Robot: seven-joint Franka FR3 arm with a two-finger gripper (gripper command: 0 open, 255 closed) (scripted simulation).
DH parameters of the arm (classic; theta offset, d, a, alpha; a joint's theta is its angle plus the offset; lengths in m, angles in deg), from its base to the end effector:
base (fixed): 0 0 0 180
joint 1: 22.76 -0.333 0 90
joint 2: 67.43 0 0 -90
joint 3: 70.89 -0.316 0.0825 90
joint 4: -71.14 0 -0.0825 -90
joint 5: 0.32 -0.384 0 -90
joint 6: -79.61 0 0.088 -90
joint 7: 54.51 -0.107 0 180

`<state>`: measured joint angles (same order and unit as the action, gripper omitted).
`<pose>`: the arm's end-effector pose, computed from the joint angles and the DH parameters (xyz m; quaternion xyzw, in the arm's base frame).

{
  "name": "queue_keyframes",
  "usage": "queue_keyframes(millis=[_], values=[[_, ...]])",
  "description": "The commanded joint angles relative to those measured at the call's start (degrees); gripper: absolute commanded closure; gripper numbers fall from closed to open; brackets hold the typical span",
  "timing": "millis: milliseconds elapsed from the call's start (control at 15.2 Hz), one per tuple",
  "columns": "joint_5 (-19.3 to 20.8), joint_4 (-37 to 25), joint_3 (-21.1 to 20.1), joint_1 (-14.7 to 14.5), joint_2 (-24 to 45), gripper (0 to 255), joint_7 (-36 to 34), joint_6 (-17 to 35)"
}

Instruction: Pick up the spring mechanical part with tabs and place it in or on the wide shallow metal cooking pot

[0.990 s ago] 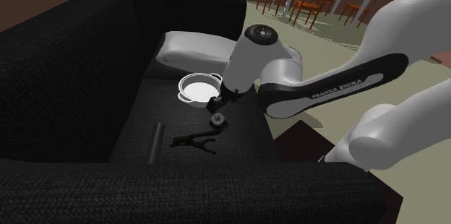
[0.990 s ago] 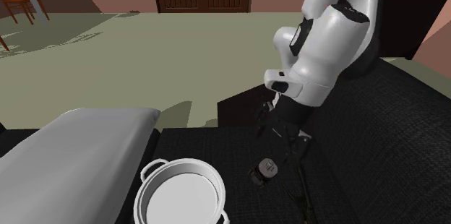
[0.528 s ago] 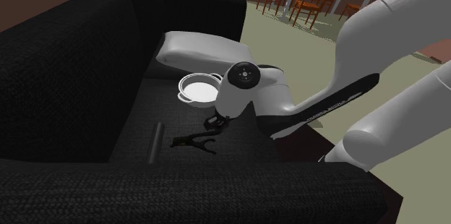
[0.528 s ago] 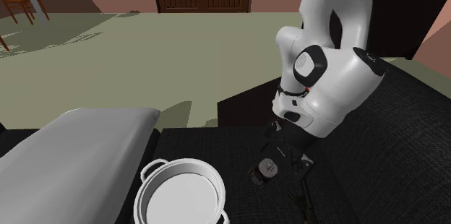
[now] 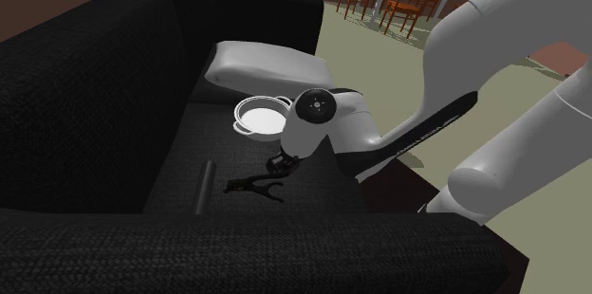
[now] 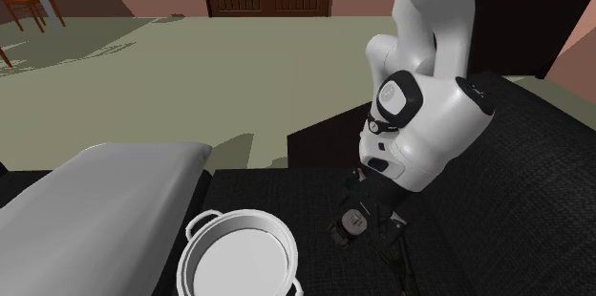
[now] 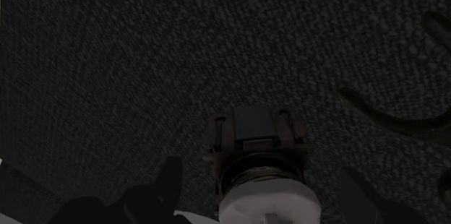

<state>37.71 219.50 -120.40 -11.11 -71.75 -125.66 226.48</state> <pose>0.3440 0.2743 0.2755 0.9780 -0.0103 0.1712 0.1185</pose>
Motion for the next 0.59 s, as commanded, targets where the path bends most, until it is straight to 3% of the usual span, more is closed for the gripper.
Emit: queue_keyframes(millis=[0, 132, 198, 528], values=[[0.1, 0.1, 0.0, 0.0, 0.1, 0, -0.1, 0.0], [0.1, 0.1, 0.0, 0.0, 0.1, 0, -0.1, 0.0], [0.1, 0.1, 0.0, 0.0, 0.1, 255, -0.1, 0.0], [0.1, 0.1, 0.0, 0.1, 0.0, 255, 0.0, 0.1]])
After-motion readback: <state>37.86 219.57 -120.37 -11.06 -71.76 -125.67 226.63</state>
